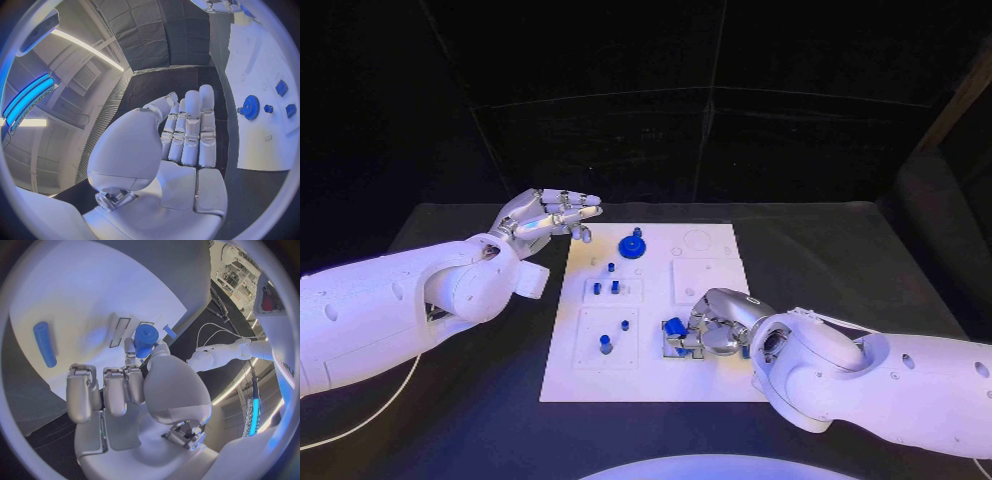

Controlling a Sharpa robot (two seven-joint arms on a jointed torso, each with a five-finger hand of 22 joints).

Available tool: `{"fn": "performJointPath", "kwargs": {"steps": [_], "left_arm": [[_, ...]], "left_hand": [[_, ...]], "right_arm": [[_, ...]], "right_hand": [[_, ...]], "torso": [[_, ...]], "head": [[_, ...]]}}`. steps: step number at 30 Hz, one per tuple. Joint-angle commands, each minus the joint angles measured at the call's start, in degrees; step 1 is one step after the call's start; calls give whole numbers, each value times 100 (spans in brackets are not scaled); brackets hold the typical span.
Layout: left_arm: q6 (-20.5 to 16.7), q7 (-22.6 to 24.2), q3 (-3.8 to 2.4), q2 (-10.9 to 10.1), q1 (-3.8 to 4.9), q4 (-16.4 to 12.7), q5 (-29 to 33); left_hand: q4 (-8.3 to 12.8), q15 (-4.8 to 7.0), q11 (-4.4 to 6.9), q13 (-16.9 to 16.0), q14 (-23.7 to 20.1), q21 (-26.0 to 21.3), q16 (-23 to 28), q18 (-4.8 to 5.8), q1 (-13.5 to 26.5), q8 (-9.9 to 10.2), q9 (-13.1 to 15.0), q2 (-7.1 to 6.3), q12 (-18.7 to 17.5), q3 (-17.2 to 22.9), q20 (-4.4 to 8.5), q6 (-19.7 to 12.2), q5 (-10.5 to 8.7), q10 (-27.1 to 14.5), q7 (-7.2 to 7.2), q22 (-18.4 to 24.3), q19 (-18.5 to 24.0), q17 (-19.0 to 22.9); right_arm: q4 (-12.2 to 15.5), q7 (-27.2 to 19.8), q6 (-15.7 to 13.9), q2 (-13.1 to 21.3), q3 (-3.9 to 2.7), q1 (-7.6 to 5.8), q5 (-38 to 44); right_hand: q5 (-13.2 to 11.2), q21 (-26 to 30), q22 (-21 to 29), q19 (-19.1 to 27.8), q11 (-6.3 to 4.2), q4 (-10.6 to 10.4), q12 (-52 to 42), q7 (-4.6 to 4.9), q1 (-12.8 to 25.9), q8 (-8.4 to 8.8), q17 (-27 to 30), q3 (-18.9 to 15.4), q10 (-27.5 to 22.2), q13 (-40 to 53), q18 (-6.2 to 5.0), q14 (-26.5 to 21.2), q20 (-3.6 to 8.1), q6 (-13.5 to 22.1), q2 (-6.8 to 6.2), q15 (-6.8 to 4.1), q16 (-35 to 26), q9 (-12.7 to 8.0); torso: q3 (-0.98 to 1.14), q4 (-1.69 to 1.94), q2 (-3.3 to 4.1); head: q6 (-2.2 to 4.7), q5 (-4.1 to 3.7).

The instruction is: Assemble the parts on the task board

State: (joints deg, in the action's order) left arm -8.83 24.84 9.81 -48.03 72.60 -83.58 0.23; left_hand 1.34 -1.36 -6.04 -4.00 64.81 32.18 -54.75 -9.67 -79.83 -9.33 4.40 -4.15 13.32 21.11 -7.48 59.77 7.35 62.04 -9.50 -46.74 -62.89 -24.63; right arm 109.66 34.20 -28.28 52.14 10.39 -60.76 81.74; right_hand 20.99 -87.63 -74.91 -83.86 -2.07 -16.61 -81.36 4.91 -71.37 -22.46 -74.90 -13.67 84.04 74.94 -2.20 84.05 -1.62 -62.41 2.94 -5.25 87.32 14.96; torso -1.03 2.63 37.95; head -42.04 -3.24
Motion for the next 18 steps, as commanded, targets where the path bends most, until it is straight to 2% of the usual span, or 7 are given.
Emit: {"fn": "performJointPath", "kwargs": {"steps": [1, 3, 7, 11, 12, 16, 18], "left_arm": [[69, 64, -4, -2, 8, -15, 12], [70, 61, -4, -3, 8, -15, 12], [70, 58, -4, -8, 8, -15, 12], [75, 51, -4, -10, 8, -15, 12], [76, 50, -4, -11, 8, -15, 12], [75, 45, -4, -14, 8, -17, 12], [74, 45, -4, -16, 8, -17, 12]], "left_hand": [[18, 1, 14, 13, -34, -10, -39, -85, 18, -30, -2, 17, 23, -16, 26, 32, 35, 24, 0, 7, 31, 12], [18, 1, 14, 13, -34, -10, -39, -85, 18, -30, -2, 17, 23, -16, 26, 32, 35, 24, 0, 7, 31, 12], [18, 1, 14, 13, -34, -10, -39, -85, 18, -30, -2, 17, 23, -16, 26, 32, 35, 24, 0, 7, 31, 12], [18, 1, 14, 13, -34, -10, -39, -85, 18, -30, -2, 17, 23, -16, 26, 32, 35, 24, 0, 7, 31, 12], [18, 1, 14, 13, -34, -10, -39, -85, 18, -30, -2, 17, 23, -16, 26, 32, 35, 24, 0, 7, 31, 12], [18, 1, 14, 13, -34, -10, -39, -85, 18, -30, -2, 17, 23, -16, 26, 32, 35, 24, 0, 7, 31, 12], [18, 1, 14, 13, -34, -10, -39, -85, 18, -30, -2, 17, 23, -16, 26, 32, 35, 24, 0, 7, 31, 12]], "right_arm": [[-27, 60, 99, -44, -3, -7, 2], [-47, 88, 87, -71, -3, -7, 28], [-97, 140, 60, -112, -4, -7, 81], [-123, 200, 104, -136, -4, -7, 138], [-125, 207, 111, -137, -4, -7, 144], [-133, 273, 185, -148, -4, -7, 220], [-131, 294, 211, -148, -4, -7, 252]], "right_hand": [[-75, -7, -987, -242, -51, -5, 34, -352, 74, -38, -882, -71, 283, 761, 90, 464, 55, -397, 38, -45, -7, 35], [-196, -6, -987, -241, -58, -5, 42, -359, 149, -42, -876, -129, 286, 763, 90, 463, 67, -401, 43, -54, -11, 63], [-874, -2, -984, -239, -67, -6, 71, -367, 429, -54, -876, -310, 291, 763, 90, 464, 83, -407, 63, -65, -15, 140], [-1652, 22, -940, -206, -54, -21, 167, -354, 876, -43, -806, -442, 268, 715, 79, 448, 81, -369, -100, -59, -54, 211], [-1706, 26, -933, -201, -50, -25, 183, -352, 963, -40, -795, -433, 263, 706, 77, 446, 80, -362, -139, -57, -60, 219], [-1785, 56, -882, -163, -42, -34, 284, -332, 1524, -18, -735, -74, 238, 661, 64, 433, 70, -312, -522, -44, -98, 292], [-1797, 65, -864, -151, -38, -35, 310, -330, 1591, -11, -719, 23, 232, 650, 60, 430, 68, -300, -599, -43, -108, 308]], "torso": [[1, 7, -1], [1, 7, 0], [-1, -2, -3], [1, 1, -1], [2, 1, -1], [2, -2, -3], [2, -2, -3]], "head": [[-12, 4], [-17, 10], [-16, 15], [-20, 12], [-20, 10], [-26, 19], [-26, 17]]}}
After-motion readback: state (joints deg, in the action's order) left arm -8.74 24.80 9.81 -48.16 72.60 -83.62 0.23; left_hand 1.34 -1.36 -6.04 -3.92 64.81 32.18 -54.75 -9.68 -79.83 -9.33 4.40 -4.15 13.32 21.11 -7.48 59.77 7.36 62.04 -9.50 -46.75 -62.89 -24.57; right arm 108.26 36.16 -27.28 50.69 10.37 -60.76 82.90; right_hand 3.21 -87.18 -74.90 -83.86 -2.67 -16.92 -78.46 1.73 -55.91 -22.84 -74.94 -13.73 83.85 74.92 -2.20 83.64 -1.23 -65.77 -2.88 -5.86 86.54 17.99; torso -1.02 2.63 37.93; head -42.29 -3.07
